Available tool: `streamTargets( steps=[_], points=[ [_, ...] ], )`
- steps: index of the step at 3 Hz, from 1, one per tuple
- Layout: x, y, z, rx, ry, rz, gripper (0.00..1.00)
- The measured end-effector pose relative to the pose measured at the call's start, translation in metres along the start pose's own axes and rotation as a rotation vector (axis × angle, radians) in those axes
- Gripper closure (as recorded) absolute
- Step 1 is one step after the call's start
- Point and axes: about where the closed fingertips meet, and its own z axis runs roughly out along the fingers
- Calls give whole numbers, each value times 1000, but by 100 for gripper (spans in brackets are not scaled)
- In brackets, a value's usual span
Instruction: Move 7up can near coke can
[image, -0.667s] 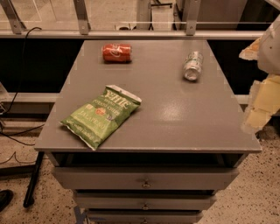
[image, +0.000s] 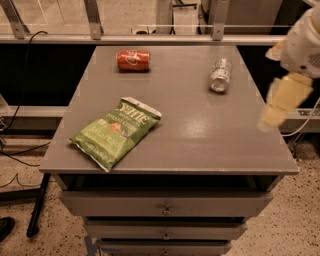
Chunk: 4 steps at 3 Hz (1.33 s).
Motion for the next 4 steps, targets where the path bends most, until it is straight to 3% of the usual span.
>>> streamTargets(
  steps=[1, 2, 3, 4],
  points=[
    [-35, -84, 46, 42, -132, 109, 0],
    [-66, -131, 79, 73, -211, 166, 0],
    [-79, -167, 110, 113, -203, 263, 0],
    [-79, -196, 141, 148, -141, 420, 0]
  ],
)
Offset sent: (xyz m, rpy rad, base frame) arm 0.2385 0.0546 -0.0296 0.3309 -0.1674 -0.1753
